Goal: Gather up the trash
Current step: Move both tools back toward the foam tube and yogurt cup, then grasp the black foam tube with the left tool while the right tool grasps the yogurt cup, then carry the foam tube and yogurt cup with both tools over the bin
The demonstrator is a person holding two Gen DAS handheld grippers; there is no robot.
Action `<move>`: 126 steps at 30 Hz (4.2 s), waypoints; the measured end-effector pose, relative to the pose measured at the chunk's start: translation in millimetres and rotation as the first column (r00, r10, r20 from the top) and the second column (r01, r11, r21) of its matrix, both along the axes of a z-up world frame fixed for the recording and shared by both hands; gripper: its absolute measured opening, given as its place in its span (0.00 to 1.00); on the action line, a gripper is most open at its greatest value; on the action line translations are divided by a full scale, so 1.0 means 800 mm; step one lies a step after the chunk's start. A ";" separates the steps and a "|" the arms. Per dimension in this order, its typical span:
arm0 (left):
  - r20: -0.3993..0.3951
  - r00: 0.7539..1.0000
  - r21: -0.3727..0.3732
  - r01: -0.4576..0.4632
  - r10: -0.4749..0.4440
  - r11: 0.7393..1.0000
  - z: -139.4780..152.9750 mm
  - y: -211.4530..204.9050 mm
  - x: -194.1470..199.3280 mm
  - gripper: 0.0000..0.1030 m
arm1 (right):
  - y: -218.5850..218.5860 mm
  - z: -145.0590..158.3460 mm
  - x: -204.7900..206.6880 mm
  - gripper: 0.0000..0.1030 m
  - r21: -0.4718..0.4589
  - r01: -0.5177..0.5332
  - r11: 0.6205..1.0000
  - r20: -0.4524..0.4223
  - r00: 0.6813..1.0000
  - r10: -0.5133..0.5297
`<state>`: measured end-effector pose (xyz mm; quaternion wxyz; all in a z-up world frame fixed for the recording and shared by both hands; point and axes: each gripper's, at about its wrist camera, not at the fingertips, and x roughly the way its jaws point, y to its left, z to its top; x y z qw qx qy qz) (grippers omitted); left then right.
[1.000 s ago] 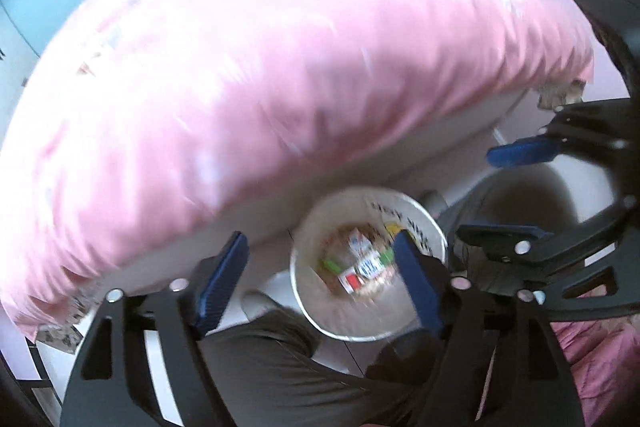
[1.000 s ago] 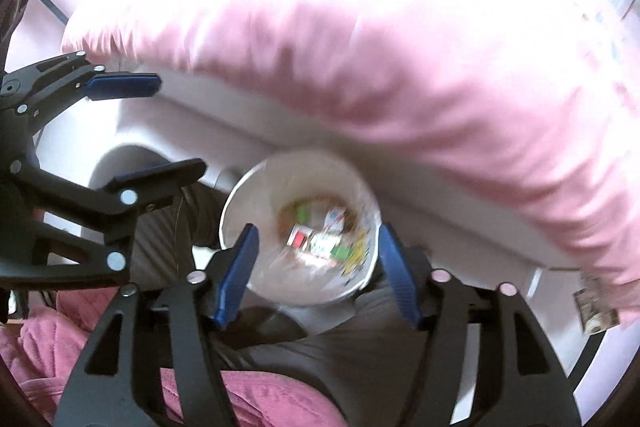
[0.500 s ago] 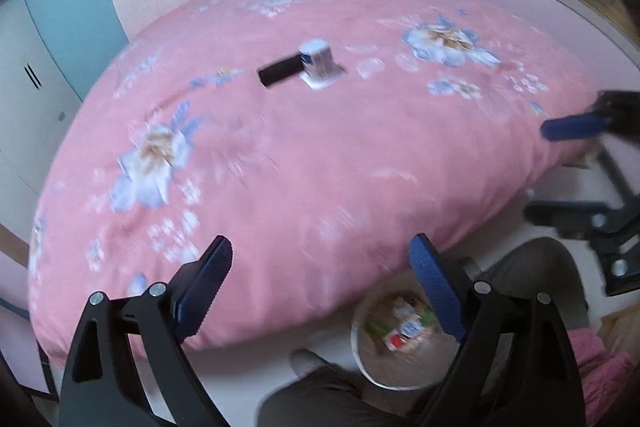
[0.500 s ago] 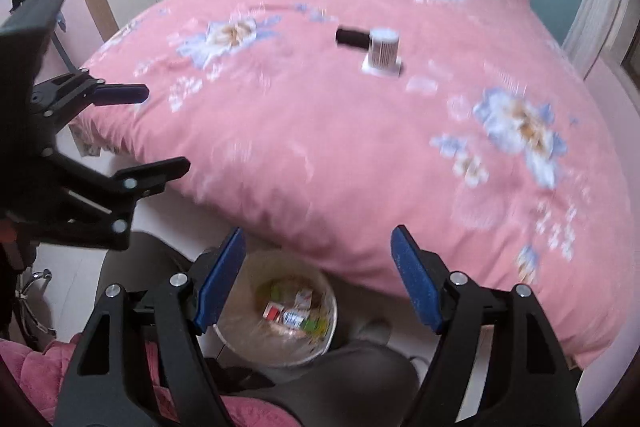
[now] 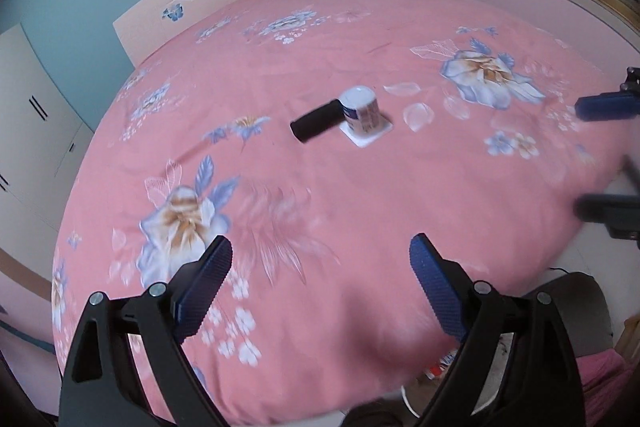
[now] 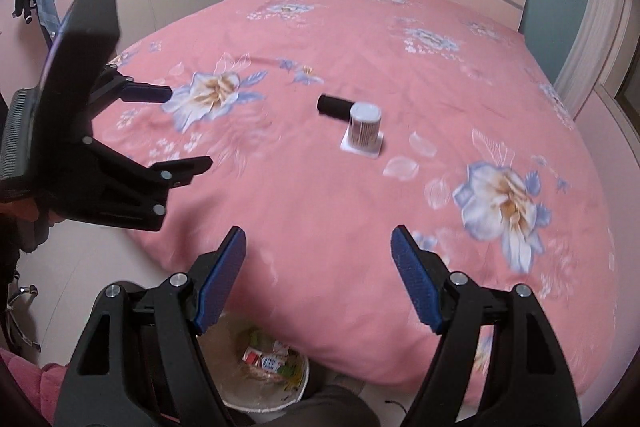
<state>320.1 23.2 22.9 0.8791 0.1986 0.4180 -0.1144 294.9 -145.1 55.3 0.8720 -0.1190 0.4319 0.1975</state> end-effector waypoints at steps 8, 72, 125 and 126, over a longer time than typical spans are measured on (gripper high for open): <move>-0.039 0.999 -0.011 0.032 -0.032 0.999 -0.016 -0.001 0.079 0.89 | 0.007 -0.010 0.067 0.72 0.022 -0.009 1.000 -0.022 1.000 0.010; -0.066 0.997 -0.158 -0.051 0.041 0.986 -0.005 -0.022 0.149 0.50 | -0.018 -0.040 0.195 0.51 0.097 0.065 0.993 -0.032 0.998 -0.062; 0.009 0.988 -0.153 -0.149 0.152 0.977 0.017 0.029 -0.165 0.50 | 0.003 0.006 -0.104 0.51 0.110 0.017 0.994 -0.001 1.000 -0.017; -0.001 0.988 -0.154 -0.154 0.156 0.976 0.011 0.031 -0.165 0.50 | 0.005 0.001 -0.105 0.51 0.107 0.015 0.994 -0.008 1.000 -0.014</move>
